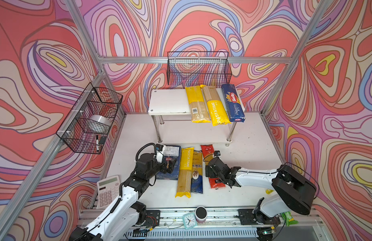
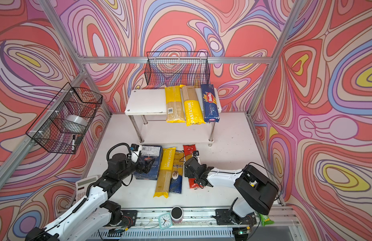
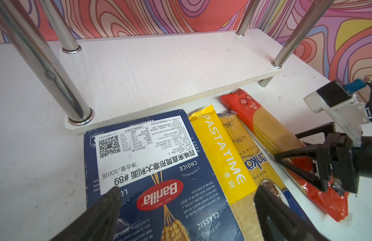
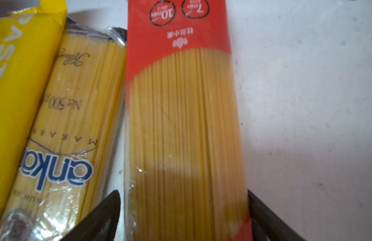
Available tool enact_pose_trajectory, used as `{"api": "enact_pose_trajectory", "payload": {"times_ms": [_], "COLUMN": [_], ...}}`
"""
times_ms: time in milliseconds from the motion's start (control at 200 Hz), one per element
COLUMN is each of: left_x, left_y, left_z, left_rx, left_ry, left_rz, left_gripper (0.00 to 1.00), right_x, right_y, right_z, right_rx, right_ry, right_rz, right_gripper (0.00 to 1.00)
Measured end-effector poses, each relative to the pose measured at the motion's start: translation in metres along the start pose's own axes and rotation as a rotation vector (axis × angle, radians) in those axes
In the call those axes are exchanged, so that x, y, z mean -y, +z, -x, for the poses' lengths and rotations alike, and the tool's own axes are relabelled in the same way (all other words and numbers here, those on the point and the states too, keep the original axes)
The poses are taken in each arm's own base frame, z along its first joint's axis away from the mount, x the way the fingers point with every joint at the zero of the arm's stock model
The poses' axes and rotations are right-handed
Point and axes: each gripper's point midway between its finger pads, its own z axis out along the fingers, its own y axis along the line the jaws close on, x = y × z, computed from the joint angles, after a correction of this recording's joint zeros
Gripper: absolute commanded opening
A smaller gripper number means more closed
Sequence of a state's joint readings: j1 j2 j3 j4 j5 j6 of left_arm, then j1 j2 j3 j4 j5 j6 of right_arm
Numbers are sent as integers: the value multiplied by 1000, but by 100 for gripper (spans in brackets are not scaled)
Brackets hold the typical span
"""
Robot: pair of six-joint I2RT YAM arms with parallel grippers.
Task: Arrange pasta packages on shelves
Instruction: Pick up the pasta bag from the center of the table.
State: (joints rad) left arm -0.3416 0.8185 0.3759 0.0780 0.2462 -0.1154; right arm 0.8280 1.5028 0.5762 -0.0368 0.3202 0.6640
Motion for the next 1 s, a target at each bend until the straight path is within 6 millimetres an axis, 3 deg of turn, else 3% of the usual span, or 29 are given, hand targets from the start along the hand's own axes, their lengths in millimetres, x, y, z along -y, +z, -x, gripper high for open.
{"api": "enact_pose_trajectory", "payload": {"times_ms": [541,1002], "left_x": [1,1], "left_y": [-2,-2], "left_z": [3,3], "left_rx": [11,11], "left_ry": [2,2], "left_rz": [-1,-1], "left_gripper": [100,100], "right_x": [4,0], "right_y": [0,-3], "right_z": [1,-3], "right_rx": [40,49], "right_ry": [54,73], "right_rz": [6,20], "right_gripper": [70,59]}}
